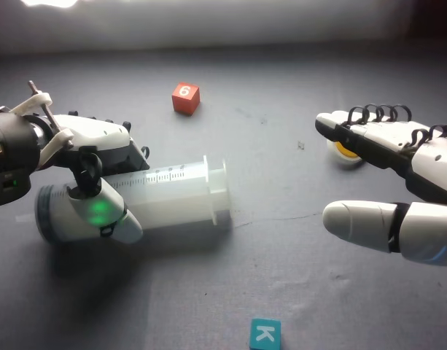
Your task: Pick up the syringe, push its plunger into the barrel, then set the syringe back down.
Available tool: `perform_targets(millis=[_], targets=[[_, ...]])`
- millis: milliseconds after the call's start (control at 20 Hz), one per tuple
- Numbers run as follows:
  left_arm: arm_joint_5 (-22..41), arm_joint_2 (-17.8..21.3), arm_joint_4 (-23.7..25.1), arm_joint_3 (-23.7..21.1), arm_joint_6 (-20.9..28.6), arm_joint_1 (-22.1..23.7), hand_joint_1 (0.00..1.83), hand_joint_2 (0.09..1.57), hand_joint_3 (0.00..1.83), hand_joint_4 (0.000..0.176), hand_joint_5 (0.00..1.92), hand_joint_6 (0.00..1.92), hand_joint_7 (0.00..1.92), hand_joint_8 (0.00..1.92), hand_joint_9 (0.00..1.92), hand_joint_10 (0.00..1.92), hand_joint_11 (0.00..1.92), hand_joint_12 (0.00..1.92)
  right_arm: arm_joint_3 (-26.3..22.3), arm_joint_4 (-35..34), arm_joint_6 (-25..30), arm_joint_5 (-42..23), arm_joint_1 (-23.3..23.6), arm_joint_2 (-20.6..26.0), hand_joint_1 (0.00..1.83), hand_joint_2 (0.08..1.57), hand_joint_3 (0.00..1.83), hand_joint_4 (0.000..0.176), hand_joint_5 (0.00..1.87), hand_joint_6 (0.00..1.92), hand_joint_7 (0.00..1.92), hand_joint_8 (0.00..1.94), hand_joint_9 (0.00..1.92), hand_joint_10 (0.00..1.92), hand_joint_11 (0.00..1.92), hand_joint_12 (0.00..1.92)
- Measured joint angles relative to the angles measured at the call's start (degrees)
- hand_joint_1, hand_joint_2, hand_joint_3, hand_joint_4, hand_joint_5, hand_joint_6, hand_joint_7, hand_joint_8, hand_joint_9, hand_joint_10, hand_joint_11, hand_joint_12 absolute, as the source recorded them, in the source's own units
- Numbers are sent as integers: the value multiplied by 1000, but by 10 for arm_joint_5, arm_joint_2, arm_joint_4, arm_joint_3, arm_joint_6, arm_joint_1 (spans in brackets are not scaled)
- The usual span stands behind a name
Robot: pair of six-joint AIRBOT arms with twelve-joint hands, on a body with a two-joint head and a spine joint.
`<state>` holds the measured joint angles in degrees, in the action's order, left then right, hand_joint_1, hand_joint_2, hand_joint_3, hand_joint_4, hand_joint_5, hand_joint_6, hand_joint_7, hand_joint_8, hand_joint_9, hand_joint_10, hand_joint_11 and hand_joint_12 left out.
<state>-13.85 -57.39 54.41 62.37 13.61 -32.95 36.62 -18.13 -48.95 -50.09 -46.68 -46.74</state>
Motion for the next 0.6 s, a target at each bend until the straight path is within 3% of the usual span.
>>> perform_targets(millis=[600], targets=[[-1,48,-2,-25,0,43,784,1038,0,0,592,2,717,1,673,71,152,1124,0,7,0,-1,0,0,0,1115,0,0,15,6,3,1,0,0,0,0]])
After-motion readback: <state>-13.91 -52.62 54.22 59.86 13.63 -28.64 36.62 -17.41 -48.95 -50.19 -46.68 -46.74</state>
